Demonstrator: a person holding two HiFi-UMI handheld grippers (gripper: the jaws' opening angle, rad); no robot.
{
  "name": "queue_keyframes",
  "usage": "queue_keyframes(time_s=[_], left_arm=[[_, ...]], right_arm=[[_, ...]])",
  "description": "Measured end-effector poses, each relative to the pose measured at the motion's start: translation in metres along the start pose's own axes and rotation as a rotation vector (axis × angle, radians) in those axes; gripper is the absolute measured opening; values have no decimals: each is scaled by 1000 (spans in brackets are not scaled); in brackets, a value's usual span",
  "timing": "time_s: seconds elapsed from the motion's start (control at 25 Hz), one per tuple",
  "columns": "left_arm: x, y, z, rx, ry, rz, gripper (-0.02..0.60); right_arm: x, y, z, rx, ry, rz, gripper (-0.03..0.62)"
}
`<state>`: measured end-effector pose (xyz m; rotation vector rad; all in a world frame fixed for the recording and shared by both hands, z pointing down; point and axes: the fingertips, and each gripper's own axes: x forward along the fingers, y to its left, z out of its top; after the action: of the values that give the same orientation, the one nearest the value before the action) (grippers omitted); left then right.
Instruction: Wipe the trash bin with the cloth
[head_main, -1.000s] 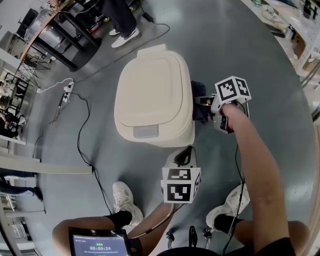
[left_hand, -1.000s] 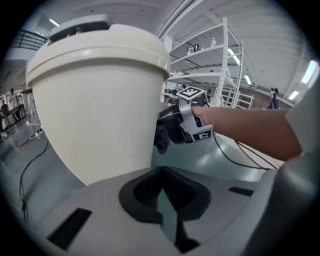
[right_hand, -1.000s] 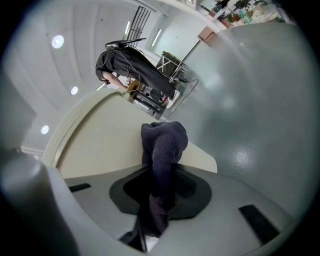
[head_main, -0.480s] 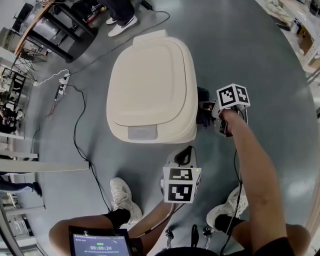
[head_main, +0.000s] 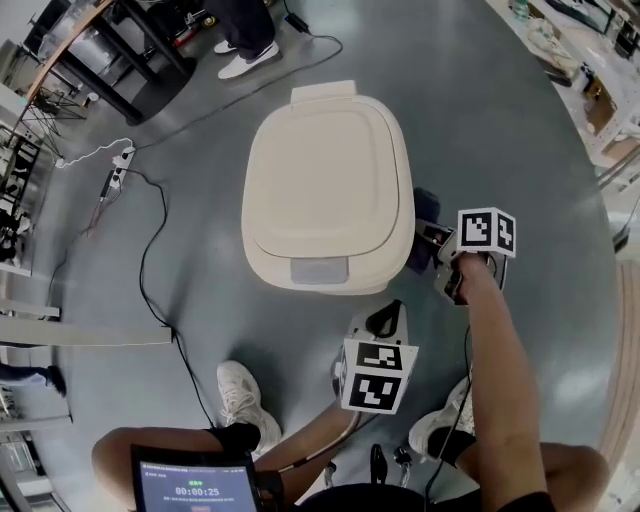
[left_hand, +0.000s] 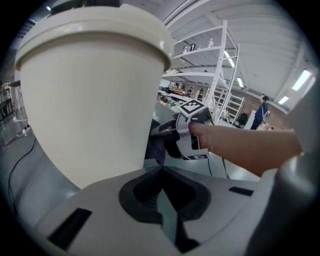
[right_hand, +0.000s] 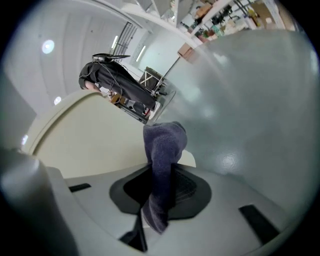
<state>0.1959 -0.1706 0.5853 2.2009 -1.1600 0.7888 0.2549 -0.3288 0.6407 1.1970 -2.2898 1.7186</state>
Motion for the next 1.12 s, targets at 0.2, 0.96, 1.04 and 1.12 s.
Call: queue_keyframes(time_s=[0.2,0.96,1.04,1.12], left_arm=[[-31,-11,18,32,-40,-78,-2],[-225,143,51,38,-254,73,-2],[-241,167,56,55,-265,117,-2],[-259,193,70,64,-278,158,-2]], right_arm=[[-55,47,-19,-103,-169,-118,74],[-105,258,-164,-470,-360,-427,74],[-79,280,-176,-500,-347,-390,74],[-56,301,-180,-534,-345,-369,74]])
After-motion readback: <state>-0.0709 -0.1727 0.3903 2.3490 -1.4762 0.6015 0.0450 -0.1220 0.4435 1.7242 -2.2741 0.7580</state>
